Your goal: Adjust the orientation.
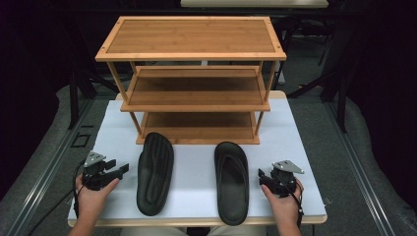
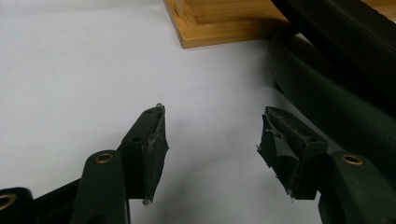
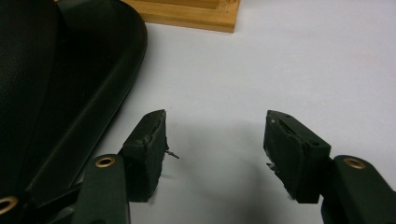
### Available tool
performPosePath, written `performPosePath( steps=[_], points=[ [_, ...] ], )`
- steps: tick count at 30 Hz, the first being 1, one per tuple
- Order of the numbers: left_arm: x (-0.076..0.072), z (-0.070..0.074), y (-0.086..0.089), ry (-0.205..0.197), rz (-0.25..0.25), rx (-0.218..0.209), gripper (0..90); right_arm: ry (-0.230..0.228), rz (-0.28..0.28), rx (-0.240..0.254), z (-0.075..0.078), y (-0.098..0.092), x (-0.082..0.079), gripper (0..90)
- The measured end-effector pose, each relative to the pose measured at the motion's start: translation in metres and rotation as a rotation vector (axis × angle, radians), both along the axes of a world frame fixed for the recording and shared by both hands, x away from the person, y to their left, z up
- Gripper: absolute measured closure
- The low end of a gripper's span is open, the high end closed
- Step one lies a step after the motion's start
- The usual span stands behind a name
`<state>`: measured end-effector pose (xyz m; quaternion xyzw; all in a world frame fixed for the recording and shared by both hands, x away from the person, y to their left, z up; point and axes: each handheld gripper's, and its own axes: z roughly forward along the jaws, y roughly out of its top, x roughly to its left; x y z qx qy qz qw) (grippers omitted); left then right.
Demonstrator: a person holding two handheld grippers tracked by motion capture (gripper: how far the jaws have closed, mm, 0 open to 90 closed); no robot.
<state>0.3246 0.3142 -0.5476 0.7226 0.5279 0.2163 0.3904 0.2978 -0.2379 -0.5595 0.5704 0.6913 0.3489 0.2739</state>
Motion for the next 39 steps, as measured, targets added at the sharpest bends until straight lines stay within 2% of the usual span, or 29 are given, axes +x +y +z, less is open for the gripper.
performPosePath(
  steps=[7, 19, 21, 24, 28, 31, 36, 39],
  points=[
    [-0.001, 0.000, -0.001, 0.007, -0.006, -0.003, 40.5, -0.010, -0.003, -0.001, 0.001, 0.000, -0.001, 39.2],
    [-0.007, 0.004, -0.002, -0.013, -0.014, -0.017, 45.5, -0.033, 0.002, -0.030, 0.007, 0.009, -0.006, 43.9],
    [-0.007, 0.004, -0.003, -0.020, -0.016, -0.020, 47.0, -0.037, 0.014, -0.029, 0.007, 0.010, -0.006, 44.1],
    [-0.007, 0.003, -0.005, -0.009, -0.025, -0.009, 49.9, -0.050, 0.025, -0.010, 0.006, 0.011, -0.007, 46.0],
    [-0.008, 0.002, -0.006, -0.010, -0.024, -0.001, 53.1, -0.067, 0.010, -0.007, 0.006, 0.011, -0.007, 47.2],
    [-0.009, 0.001, -0.007, -0.007, -0.025, -0.012, 55.7, -0.056, 0.007, -0.002, 0.006, 0.009, -0.007, 47.4],
    [-0.011, 0.001, -0.014, -0.013, -0.025, -0.008, 58.2, -0.053, 0.002, 0.015, 0.005, 0.007, -0.006, 47.4],
    [-0.013, 0.001, -0.019, -0.010, -0.027, 0.008, 64.5, -0.054, 0.001, 0.016, 0.005, 0.007, -0.006, 47.4]
  ],
)
